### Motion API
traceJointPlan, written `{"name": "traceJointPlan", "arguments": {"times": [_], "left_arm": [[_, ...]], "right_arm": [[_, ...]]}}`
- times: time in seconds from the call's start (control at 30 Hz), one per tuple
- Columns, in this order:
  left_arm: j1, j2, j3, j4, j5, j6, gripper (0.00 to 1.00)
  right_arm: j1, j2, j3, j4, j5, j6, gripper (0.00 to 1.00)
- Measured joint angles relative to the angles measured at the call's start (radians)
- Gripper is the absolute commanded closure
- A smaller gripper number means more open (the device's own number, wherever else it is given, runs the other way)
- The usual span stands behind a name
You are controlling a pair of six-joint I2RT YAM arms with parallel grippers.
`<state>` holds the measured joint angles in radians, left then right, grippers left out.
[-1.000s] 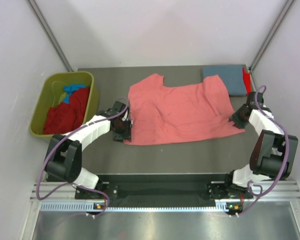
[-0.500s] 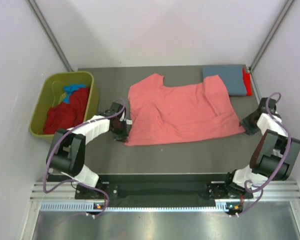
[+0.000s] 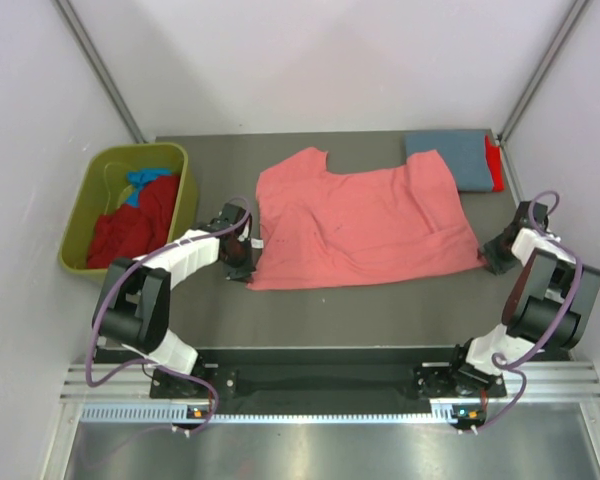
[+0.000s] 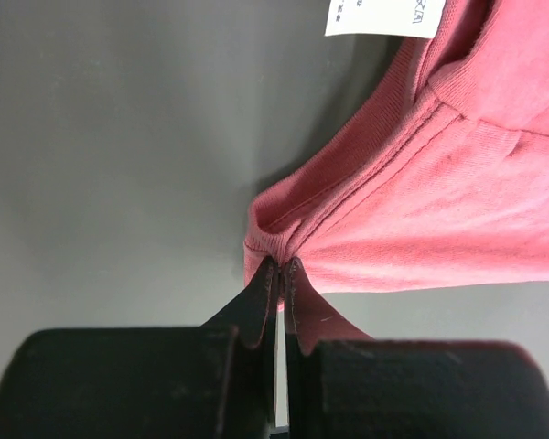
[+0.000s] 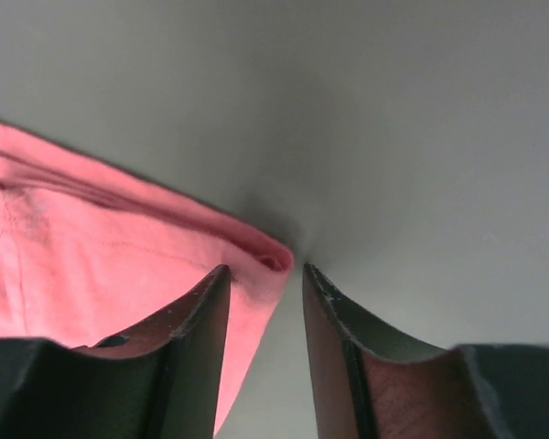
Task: Fold and stack the t-shirts
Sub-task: Fold the tshirt
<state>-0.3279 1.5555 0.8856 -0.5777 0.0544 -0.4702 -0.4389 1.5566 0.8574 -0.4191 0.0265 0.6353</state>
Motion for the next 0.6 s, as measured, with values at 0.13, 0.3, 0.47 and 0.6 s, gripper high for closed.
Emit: {"name": "traceJointPlan", "arguments": {"times": [0.13, 0.3, 0.47, 0.6], "left_arm": [[0.000, -0.003, 0.000, -0.002, -0.009, 0.000, 1.00], [0.000, -0.016, 0.000, -0.010, -0.032, 0.000, 1.00], [0.000, -0.026, 0.006, -0.035, -0.080, 0.010, 1.00], [0.000, -0.031, 0.010, -0.060, -0.118, 0.026, 1.00]], "right_arm": [[0.000, 0.012, -0.011, 0.033, 0.012, 0.011, 0.96], [-0.001, -0.012, -0.047, 0.061, 0.027, 0.031, 1.00], [-0.008, -0.096, -0.087, -0.005, 0.072, 0.039, 1.00], [-0.011, -0.208, -0.104, -0.086, 0.099, 0.056, 1.00]]}}
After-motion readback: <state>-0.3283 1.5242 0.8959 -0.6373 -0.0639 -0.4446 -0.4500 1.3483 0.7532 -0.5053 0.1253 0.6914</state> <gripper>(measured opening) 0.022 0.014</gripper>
